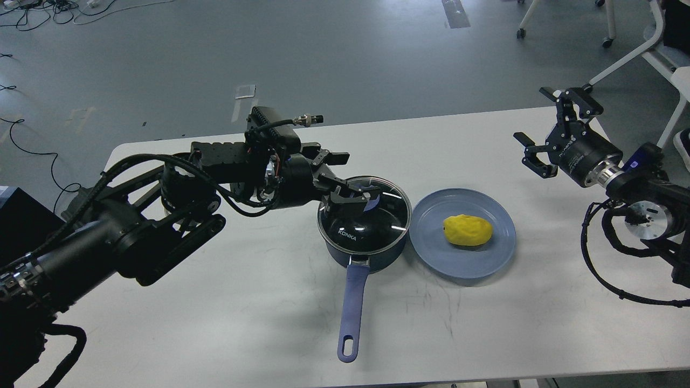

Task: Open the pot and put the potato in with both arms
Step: 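Grasp the blue knob of the glass lid with the left gripper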

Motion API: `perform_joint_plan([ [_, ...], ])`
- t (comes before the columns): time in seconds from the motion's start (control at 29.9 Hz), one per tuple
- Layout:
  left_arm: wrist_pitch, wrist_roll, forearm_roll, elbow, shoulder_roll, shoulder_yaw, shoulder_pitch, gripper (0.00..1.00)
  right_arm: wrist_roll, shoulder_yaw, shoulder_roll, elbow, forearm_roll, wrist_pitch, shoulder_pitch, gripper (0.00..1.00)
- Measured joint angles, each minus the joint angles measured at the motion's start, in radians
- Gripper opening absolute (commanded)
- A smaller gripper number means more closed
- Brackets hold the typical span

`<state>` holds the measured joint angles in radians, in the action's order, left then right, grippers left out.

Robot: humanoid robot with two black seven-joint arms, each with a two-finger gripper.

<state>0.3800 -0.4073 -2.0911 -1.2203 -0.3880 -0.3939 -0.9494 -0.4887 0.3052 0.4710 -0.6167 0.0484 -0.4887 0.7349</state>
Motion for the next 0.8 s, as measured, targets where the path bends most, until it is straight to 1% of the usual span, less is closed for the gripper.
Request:
perform_joint_plan([
  [0.27,-0.014,0.007,-0.030,0.104,0.062,0.043,0.001,0.98,0.000,0.000,0.001,0.000,-0.001,0.000,0.000,1.00],
  [0.43,-0.034,0.007,-0.034,0.134,0.073,0.053,0.007,0.97,0.000,0.000,0.001,0.000,-0.001,0.000,0.000,1.00],
  [0.57,-0.036,0.007,-0.035,0.137,0.074,0.058,0.011,0.92,0.000,0.000,0.001,0.000,-0.001,0.000,0.000,1.00],
  [0.64,-0.036,0.013,-0.034,0.135,0.075,0.058,0.012,0.86,0.000,0.000,0.001,0.000,-0.001,0.000,0.000,1.00],
  [0.67,-0.036,0.016,-0.034,0.134,0.075,0.058,0.012,0.79,0.000,0.000,0.001,0.000,-0.001,0.000,0.000,1.00],
  [0.7,-0.036,0.018,-0.034,0.133,0.075,0.058,0.012,0.75,0.000,0.000,0.001,0.000,-0.001,0.000,0.000,1.00],
  [0.74,-0.036,0.020,-0.034,0.133,0.075,0.058,0.012,0.61,0.000,0.000,0.001,0.000,-0.001,0.000,0.000,1.00],
  [0.77,-0.036,0.022,-0.033,0.133,0.075,0.058,0.012,0.52,0.000,0.000,0.001,0.000,-0.001,0.000,0.000,1.00],
  [0.8,-0.036,0.023,-0.033,0.133,0.075,0.058,0.012,0.51,0.000,0.000,0.001,0.000,-0.001,0.000,0.000,1.00],
])
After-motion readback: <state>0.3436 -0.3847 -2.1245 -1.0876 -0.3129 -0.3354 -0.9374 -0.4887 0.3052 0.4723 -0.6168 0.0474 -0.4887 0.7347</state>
